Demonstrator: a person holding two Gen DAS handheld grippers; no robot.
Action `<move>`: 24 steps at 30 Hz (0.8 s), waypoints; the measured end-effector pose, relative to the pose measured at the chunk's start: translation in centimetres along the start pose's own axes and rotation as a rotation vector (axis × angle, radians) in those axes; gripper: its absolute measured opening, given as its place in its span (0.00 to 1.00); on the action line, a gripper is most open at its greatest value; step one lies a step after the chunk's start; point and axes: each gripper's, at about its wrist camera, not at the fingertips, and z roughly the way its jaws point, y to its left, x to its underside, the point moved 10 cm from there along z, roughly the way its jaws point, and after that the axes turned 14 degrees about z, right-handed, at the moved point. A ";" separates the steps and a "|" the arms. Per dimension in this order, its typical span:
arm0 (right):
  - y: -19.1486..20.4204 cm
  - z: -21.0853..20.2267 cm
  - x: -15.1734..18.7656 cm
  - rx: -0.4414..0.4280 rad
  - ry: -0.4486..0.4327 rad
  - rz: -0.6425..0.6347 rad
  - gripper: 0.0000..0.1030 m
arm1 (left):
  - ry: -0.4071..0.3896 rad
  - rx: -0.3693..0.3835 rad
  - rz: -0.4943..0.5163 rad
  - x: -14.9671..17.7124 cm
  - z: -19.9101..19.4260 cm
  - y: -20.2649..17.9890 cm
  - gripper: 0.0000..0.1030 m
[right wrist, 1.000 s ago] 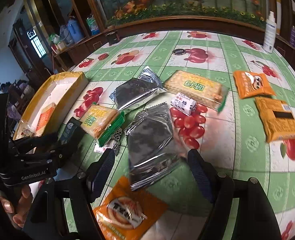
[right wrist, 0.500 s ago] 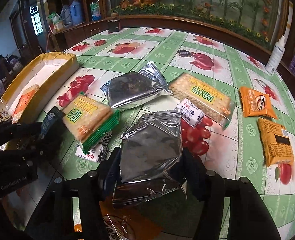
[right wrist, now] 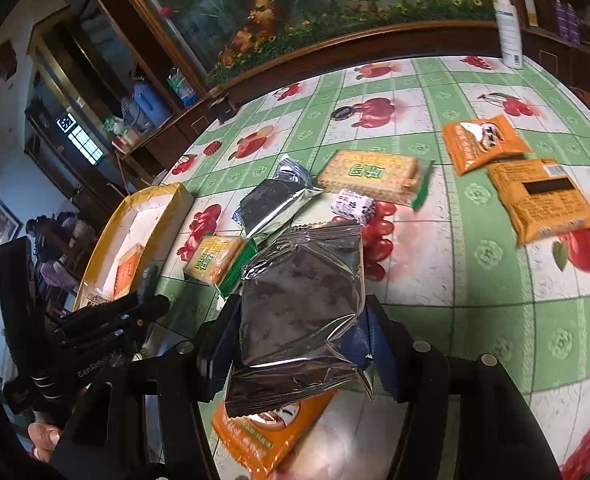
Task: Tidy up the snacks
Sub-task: 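Grasp dark green cracker bag with left tool while right tool grasps silver foil bag, then lift both bags over the yellow tray and open both tools to drop them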
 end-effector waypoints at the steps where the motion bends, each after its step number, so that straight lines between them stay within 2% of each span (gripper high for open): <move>1: -0.1 -0.4 0.1 -0.005 -0.003 0.009 0.59 | -0.009 -0.003 -0.002 -0.1 -0.4 0.0 0.39; 10: -0.1 -3.5 1.3 -0.047 -0.026 0.057 0.59 | -0.069 -0.035 -0.011 -0.2 -4.2 -0.4 0.39; 24: 3.4 -9.0 3.1 -0.127 -0.098 0.034 0.59 | -0.188 -0.159 -0.058 0.2 -10.5 1.2 0.39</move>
